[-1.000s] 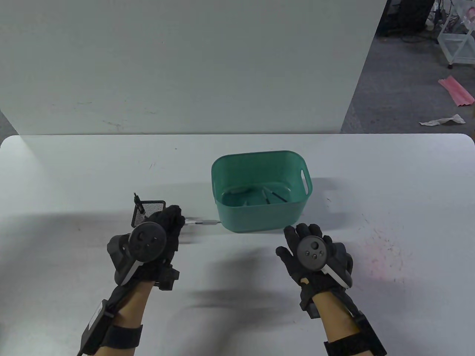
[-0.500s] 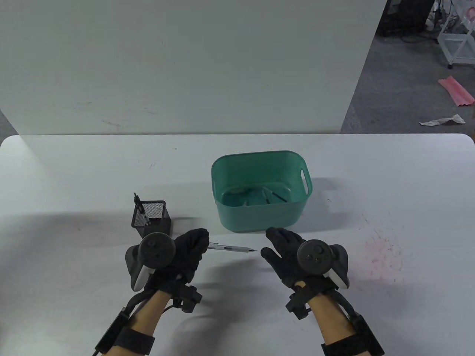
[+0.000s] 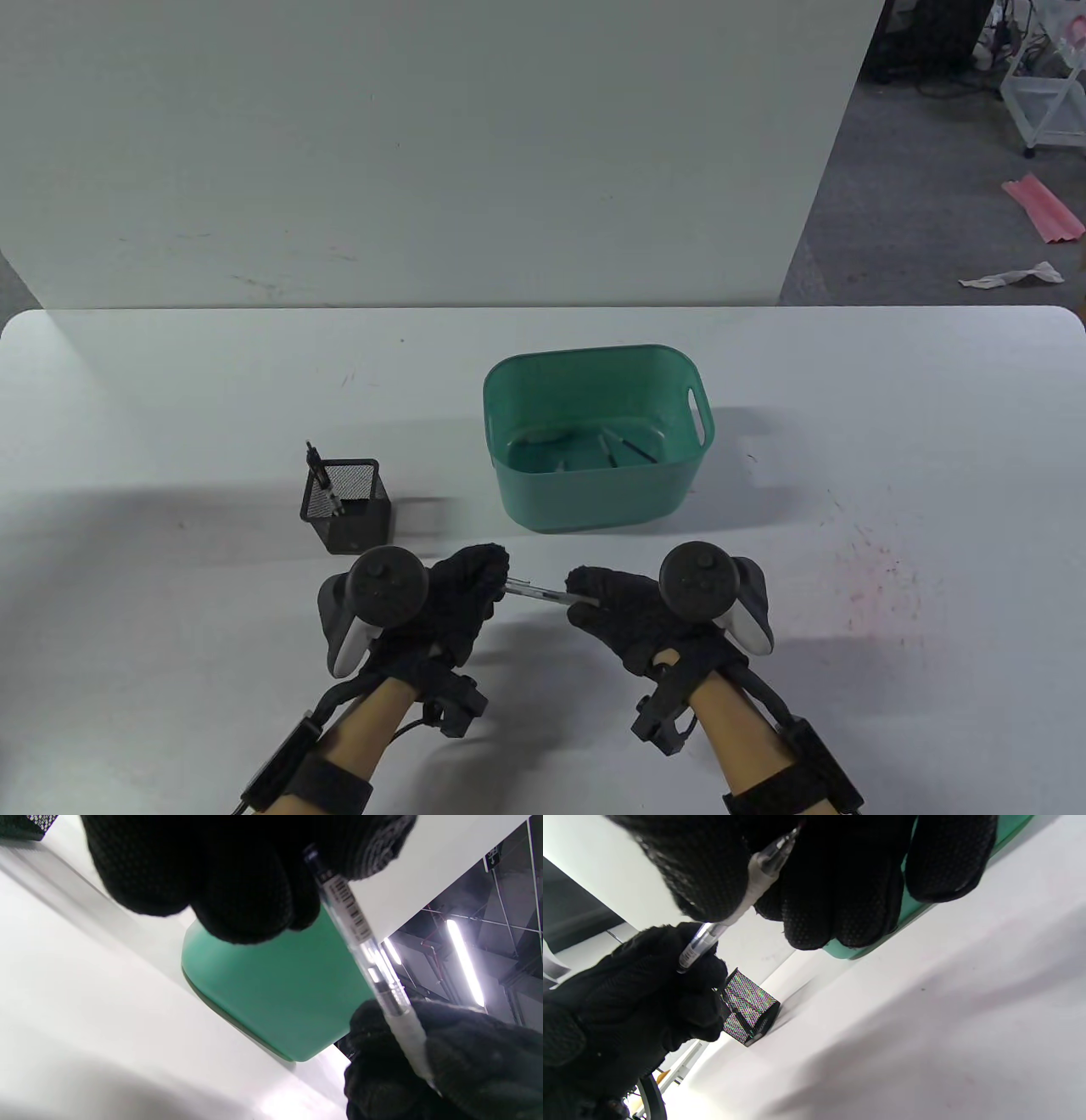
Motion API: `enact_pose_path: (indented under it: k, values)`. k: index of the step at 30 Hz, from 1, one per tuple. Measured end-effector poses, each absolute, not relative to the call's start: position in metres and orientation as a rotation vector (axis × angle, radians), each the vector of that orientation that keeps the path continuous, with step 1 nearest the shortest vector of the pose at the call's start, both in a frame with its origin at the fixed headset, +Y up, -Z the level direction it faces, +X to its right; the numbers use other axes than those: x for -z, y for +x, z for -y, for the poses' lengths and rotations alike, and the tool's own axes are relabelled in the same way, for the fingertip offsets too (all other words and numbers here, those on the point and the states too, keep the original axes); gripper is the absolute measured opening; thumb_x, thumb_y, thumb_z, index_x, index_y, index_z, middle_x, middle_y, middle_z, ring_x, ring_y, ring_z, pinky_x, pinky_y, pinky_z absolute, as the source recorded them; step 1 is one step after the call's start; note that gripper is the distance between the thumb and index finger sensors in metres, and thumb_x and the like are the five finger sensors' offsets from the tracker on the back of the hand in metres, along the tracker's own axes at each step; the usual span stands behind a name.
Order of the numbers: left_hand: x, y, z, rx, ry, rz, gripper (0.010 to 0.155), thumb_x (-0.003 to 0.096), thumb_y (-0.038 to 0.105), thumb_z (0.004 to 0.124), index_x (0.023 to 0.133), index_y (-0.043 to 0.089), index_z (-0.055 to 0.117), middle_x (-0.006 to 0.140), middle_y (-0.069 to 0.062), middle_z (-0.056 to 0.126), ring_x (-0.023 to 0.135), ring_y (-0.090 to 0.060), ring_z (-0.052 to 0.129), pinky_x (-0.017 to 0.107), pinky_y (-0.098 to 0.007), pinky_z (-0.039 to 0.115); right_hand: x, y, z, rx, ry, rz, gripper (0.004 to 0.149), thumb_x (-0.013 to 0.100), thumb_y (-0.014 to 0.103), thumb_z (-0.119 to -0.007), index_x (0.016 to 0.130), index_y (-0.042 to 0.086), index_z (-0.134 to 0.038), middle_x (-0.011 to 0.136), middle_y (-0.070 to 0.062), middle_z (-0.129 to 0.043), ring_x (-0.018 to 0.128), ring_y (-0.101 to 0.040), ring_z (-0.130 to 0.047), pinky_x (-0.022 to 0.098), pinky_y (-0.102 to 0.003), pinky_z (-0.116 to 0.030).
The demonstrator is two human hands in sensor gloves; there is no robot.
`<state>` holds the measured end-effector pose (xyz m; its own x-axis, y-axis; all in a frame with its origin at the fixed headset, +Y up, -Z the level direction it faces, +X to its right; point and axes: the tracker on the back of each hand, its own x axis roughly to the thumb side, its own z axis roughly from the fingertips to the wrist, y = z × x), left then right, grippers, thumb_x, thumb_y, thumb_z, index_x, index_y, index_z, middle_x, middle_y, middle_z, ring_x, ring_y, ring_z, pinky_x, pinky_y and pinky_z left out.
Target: Disassemble pens into components
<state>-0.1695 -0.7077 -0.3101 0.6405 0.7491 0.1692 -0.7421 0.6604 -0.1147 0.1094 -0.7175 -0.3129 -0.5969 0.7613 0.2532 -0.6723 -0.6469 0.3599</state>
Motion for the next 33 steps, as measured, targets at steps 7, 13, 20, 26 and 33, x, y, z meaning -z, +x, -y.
enact_pose_path:
  k: [7,13,20,26,33]
  values:
    - [0.315,-0.174,0.714,-0.917,-0.115,0.272,0.046,0.0514,0.047,0.076,0.094,0.031,0.077,0.082,-0.002,0.097,0.058,-0.016,0.108,0.052,-0.048,0.089,0.315,0.112,0.716,-2.191,0.45,-0.267,0.049,0.056,0.04,-0.076,0.095,0.009,-0.074,0.07,-0.01,-0.09,0.057,-0.03,-0.091,0.055,-0.059,-0.075]
    - [0.316,-0.17,0.71,-0.803,-0.12,0.381,0.049,0.0495,0.044,0.081,0.096,0.03,0.076,0.087,-0.004,0.096,0.063,-0.019,0.107,0.054,-0.051,0.088,0.32,0.118,0.718,-2.043,0.439,-0.314,0.052,0.056,0.044,-0.071,0.088,0.003,-0.078,0.058,-0.006,-0.092,0.046,-0.026,-0.093,0.049,-0.056,-0.079]
    - [0.315,-0.169,0.708,-0.792,-0.099,0.391,0.046,0.0494,0.044,0.078,0.093,0.03,0.08,0.081,-0.004,0.098,0.058,-0.017,0.108,0.053,-0.049,0.09,0.32,0.124,0.721,-2.058,0.36,-0.294,0.062,0.056,0.057,-0.062,0.082,0.005,-0.083,0.052,-0.006,-0.094,0.043,-0.028,-0.093,0.047,-0.057,-0.078]
    - [0.316,-0.174,0.709,-0.808,-0.091,0.378,0.047,0.0495,0.044,0.077,0.093,0.028,0.08,0.08,-0.005,0.099,0.057,-0.017,0.108,0.052,-0.049,0.09,0.319,0.123,0.721,-2.024,0.324,-0.307,0.057,0.057,0.054,-0.065,0.075,0.005,-0.086,0.045,-0.003,-0.094,0.038,-0.025,-0.094,0.045,-0.055,-0.08]
    - [0.317,-0.173,0.709,-0.837,-0.126,0.392,0.047,0.0502,0.043,0.074,0.092,0.023,0.082,0.073,-0.007,0.1,0.051,-0.017,0.109,0.05,-0.049,0.09,0.318,0.12,0.713,-2.054,0.38,-0.241,0.05,0.054,0.045,-0.073,0.082,0.005,-0.081,0.051,-0.004,-0.09,0.045,-0.025,-0.092,0.05,-0.055,-0.078]
